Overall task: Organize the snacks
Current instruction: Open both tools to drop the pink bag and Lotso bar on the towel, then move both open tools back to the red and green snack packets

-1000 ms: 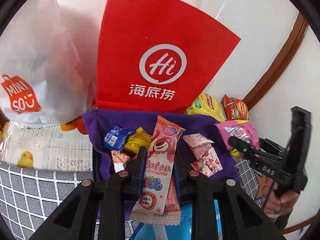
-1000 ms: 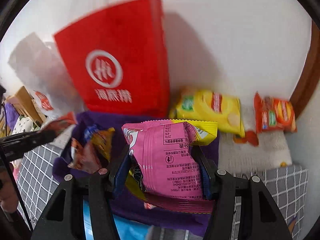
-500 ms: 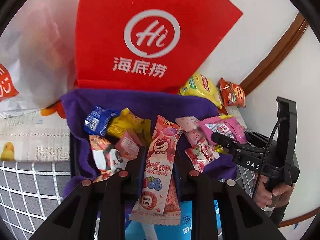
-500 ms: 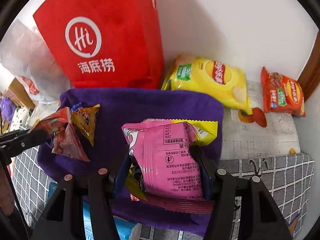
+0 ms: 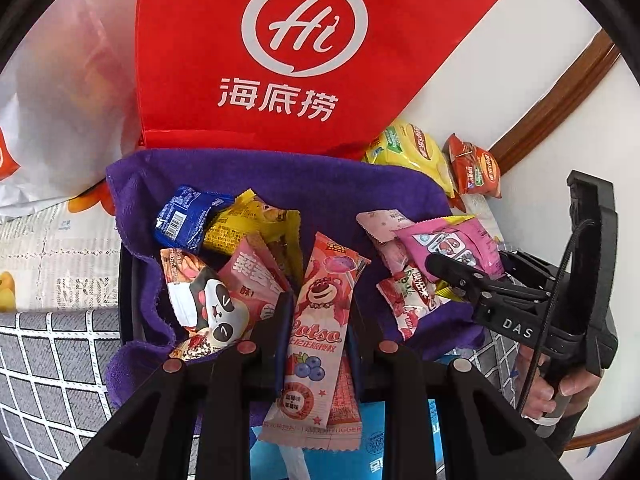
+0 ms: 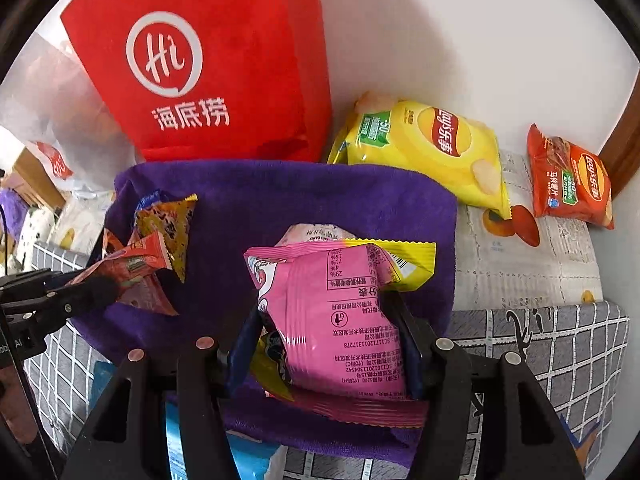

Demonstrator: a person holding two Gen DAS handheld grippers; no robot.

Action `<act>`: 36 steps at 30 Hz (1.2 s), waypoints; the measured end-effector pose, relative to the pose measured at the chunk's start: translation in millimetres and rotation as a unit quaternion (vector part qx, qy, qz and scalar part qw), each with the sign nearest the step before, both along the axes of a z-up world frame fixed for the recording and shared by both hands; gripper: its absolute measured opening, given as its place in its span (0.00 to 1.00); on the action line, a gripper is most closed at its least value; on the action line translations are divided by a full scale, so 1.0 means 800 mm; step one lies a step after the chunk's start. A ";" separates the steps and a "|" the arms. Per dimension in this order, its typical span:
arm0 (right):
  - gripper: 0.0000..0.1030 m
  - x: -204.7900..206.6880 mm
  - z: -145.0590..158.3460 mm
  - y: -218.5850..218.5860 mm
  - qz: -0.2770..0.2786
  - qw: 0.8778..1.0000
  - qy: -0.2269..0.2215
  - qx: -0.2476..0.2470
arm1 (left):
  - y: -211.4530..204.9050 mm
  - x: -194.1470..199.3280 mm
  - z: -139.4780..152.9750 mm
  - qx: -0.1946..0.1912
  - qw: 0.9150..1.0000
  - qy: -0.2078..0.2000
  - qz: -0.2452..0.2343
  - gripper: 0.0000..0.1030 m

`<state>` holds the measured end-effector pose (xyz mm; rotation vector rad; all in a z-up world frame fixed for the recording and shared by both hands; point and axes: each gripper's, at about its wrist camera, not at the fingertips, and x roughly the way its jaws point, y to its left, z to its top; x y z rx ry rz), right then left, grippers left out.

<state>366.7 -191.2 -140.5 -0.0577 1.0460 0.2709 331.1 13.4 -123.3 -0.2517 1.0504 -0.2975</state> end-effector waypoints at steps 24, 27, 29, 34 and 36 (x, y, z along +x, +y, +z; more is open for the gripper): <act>0.74 -0.026 0.050 0.002 0.015 0.998 -0.054 0.033 | 0.003 0.010 -0.012 0.001 1.000 0.025 0.002 0.33; 0.74 -0.031 0.057 0.005 0.016 0.997 -0.065 0.033 | 0.000 0.009 -0.006 0.000 1.000 0.015 -0.004 0.49; 0.74 -0.036 0.064 0.004 0.017 0.997 -0.075 0.032 | -0.004 0.006 -0.001 0.003 1.000 0.007 -0.009 0.50; 0.74 -0.047 0.084 -0.004 0.007 0.994 -0.101 0.046 | -0.005 -0.001 0.010 0.000 1.000 -0.003 -0.012 0.50; 0.74 -0.051 0.091 -0.007 0.001 0.993 -0.110 0.052 | -0.005 -0.005 0.018 0.003 1.000 -0.011 -0.011 0.50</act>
